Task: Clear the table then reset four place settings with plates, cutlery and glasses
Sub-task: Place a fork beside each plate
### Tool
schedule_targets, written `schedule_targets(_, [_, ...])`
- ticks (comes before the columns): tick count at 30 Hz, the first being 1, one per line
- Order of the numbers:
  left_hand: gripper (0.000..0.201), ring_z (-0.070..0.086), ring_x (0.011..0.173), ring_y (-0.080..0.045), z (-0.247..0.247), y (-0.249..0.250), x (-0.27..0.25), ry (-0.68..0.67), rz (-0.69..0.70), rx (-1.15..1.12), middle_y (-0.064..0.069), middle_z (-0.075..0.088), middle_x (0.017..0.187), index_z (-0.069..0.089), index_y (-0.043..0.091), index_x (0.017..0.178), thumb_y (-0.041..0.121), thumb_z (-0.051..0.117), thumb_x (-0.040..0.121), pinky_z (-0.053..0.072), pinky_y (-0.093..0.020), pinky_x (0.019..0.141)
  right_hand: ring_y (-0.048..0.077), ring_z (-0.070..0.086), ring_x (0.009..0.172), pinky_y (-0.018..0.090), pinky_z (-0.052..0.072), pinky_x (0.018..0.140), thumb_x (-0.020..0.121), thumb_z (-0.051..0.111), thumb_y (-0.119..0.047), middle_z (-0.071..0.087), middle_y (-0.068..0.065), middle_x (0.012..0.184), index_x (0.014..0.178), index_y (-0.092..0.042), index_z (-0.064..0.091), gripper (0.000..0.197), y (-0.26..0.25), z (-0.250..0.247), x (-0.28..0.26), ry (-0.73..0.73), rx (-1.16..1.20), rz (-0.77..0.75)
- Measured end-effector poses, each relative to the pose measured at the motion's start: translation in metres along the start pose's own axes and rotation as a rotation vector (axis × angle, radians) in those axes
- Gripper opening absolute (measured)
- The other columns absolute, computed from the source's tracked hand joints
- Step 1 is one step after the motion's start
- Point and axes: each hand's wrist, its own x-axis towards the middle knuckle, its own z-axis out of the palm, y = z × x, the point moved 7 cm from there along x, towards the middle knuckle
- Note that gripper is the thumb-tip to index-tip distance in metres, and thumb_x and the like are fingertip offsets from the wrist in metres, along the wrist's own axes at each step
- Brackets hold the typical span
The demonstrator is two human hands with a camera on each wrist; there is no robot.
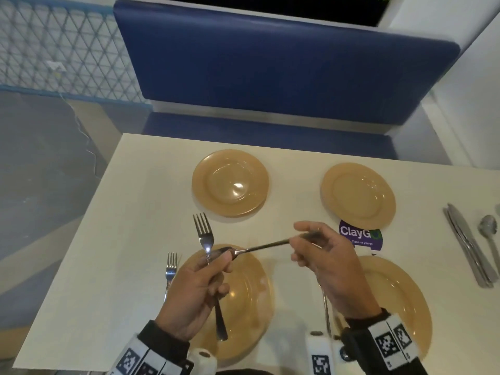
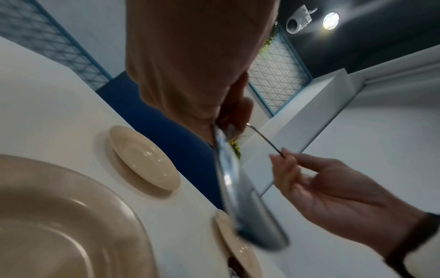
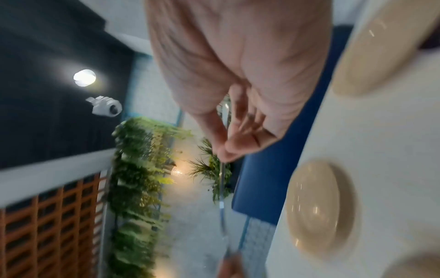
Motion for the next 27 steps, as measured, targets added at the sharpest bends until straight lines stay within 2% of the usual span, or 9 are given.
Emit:
schedule_targets(2, [0.026,0.032,0.041,-0.005,0.014,-0.007,0.000,0.010,-0.011,-0.023,-0.010,0.060,0.077,0.070,-0.005,0.107,0.012,0.067,0.088,0.041,-0.019,0.041,0.019,0.063,0.071,0.024,0.055,0.064,0.083,0.070,-0.011,0.066,0.011,0.086,0.103,-0.004,0.068,0.022,0.014,0.018,0.004,0.028,0.316,0.096])
schedule_targets(4, [0.020,0.032,0.042,-0.005,0.029,-0.014,0.001,0.021,-0.015,-0.017,-0.010,0.060,0.077,0.073,0.001,0.098,0.015,0.070,0.084,0.038,-0.019,0.041,0.018,0.061,0.072,0.024,0.055,0.067,0.088,0.067,-0.013,0.067,0.014,0.090,0.103,0.000,0.069,0.020,0.026,0.039,0.004,0.012,0.402,0.137])
schedule_targets(8, [0.033,0.041,0.044,-0.005,0.034,-0.015,0.004,0.055,0.024,0.087,-0.010,0.062,0.077,0.073,0.002,0.100,0.024,0.075,0.075,0.038,-0.022,0.045,0.015,0.059,0.065,0.026,0.052,0.065,0.090,0.063,-0.018,0.068,0.014,0.084,0.105,0.001,0.068,0.024,0.016,0.044,0.023,0.048,0.260,0.084])
schedule_targets(12, [0.028,0.049,0.049,-0.002,0.003,0.002,0.008,0.126,0.087,0.287,-0.007,0.064,0.080,0.078,0.010,0.093,0.033,0.073,0.076,0.041,-0.024,0.049,0.014,0.056,0.058,0.024,0.047,0.057,0.095,0.065,-0.017,0.069,0.012,0.079,0.103,-0.001,0.065,0.018,0.013,0.013,0.095,0.100,-0.002,0.098])
schedule_targets(17, [0.025,0.029,0.048,-0.009,-0.030,0.012,0.013,0.215,0.061,0.288,-0.008,0.054,0.077,0.078,0.012,0.103,0.027,0.060,0.095,0.033,-0.025,0.046,0.015,0.054,0.048,0.023,0.049,0.051,0.091,0.069,-0.015,0.068,0.017,0.074,0.083,-0.001,0.064,0.017,0.054,-0.019,0.190,0.155,-0.370,0.269])
schedule_targets(18, [0.026,0.026,0.048,-0.011,-0.035,0.014,0.013,0.222,0.068,0.297,-0.007,0.055,0.075,0.078,0.010,0.103,0.027,0.060,0.096,0.032,-0.025,0.045,0.016,0.055,0.048,0.026,0.051,0.051,0.091,0.069,-0.016,0.068,0.018,0.073,0.077,-0.002,0.063,0.020,0.062,-0.022,0.203,0.161,-0.443,0.290])
schedule_targets(21, [0.035,0.022,0.051,-0.015,-0.044,0.015,0.013,0.234,0.071,0.344,0.000,0.061,0.069,0.074,-0.002,0.098,0.030,0.062,0.093,0.032,-0.027,0.047,0.021,0.058,0.055,0.037,0.055,0.070,0.089,0.070,-0.024,0.066,0.010,0.061,0.059,-0.007,0.062,0.035,0.076,-0.022,0.231,0.140,-0.648,0.303])
schedule_targets(23, [0.034,0.023,0.050,-0.015,-0.048,0.012,0.014,0.248,0.053,0.345,0.001,0.063,0.067,0.074,-0.004,0.097,0.029,0.064,0.093,0.032,-0.027,0.047,0.020,0.059,0.057,0.036,0.055,0.074,0.089,0.070,-0.026,0.066,0.006,0.059,0.062,-0.005,0.066,0.034,0.079,-0.018,0.241,0.135,-0.695,0.312])
schedule_targets(27, [0.018,0.030,0.048,-0.012,-0.049,0.011,0.017,0.243,0.025,0.367,-0.009,0.055,0.071,0.083,0.020,0.091,0.024,0.065,0.093,0.034,-0.027,0.046,0.020,0.066,0.060,0.036,0.060,0.067,0.077,0.081,-0.020,0.074,0.011,0.075,0.082,-0.006,0.066,0.021,0.081,-0.011,0.257,0.162,-0.667,0.318])
